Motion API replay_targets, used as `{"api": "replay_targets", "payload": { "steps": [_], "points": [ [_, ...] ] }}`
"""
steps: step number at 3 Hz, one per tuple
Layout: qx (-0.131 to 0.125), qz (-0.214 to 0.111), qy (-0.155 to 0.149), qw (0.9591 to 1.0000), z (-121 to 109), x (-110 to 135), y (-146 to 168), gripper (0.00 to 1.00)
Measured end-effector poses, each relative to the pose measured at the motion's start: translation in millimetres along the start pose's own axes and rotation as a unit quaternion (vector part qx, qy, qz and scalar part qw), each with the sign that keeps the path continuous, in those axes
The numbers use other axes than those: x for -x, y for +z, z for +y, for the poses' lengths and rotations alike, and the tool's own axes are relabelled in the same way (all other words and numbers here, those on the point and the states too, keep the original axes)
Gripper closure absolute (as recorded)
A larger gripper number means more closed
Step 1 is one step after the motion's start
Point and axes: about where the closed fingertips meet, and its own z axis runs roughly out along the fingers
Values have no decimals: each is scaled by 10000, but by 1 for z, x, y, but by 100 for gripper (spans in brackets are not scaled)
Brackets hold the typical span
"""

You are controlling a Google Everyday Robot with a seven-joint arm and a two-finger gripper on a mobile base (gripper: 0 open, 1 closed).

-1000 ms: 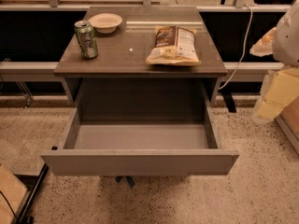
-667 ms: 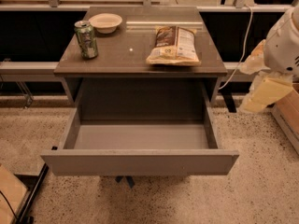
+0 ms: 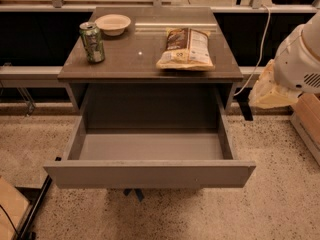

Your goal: Close top drawer

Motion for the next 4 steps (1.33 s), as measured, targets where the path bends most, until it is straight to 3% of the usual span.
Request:
{"api": "replay_targets", "payload": {
  "steps": [1, 3, 4],
  "points": [
    [84, -110, 97, 9999, 10, -1, 12, 100],
    [334, -509, 267, 9978, 55, 20, 89, 100],
    [619, -808, 599, 9930, 74, 25, 144, 100]
  ]
}}
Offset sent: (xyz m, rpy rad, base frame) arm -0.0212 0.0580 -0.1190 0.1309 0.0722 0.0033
